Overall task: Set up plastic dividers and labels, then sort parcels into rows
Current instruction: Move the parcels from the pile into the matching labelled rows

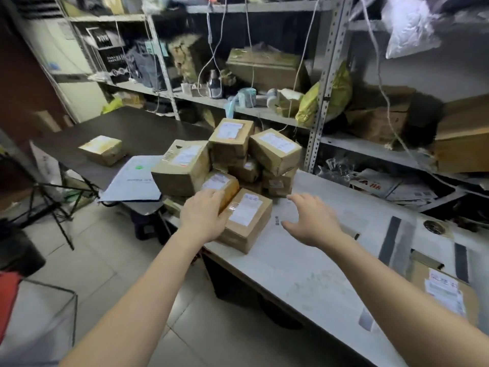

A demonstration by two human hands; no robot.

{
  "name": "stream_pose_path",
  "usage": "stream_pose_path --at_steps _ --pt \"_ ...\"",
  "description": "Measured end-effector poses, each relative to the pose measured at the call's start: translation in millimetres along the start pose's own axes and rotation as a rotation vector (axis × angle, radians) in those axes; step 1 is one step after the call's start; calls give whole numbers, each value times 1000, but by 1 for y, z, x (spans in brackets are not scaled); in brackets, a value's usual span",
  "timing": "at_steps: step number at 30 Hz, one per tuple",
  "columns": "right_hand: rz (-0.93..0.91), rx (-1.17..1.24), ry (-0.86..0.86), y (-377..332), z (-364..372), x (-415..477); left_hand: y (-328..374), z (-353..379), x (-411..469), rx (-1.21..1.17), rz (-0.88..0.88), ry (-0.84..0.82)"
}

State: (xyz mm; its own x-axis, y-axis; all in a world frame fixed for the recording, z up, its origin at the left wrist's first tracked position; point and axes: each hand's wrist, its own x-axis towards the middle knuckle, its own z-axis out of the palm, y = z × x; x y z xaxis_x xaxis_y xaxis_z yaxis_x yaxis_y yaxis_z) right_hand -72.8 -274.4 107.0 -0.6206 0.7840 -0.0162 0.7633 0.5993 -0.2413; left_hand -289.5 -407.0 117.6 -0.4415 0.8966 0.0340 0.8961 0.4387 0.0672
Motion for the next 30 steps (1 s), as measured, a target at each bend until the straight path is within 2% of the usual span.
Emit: stream_pose_path --at_steps 7,14,19,23,26,30 --pt "-28 92 5 -104 9 71 -113 -26 42 -61 -77 36" --pt "-67 206 -5 -171 35 179 -208 -18 116 -174 -227 12" --pt "-5 468 -49 -203 63 248 -247 4 171 -531 -358 -88" --pt "161 699 -91 -219 89 276 -262 27 202 -824 -458 -176" --pt "248 783 -91 -229 102 285 -269 43 218 -950 -481 -265" --pt "331 841 -57 -242 106 286 -271 58 223 -1062 -416 -251"
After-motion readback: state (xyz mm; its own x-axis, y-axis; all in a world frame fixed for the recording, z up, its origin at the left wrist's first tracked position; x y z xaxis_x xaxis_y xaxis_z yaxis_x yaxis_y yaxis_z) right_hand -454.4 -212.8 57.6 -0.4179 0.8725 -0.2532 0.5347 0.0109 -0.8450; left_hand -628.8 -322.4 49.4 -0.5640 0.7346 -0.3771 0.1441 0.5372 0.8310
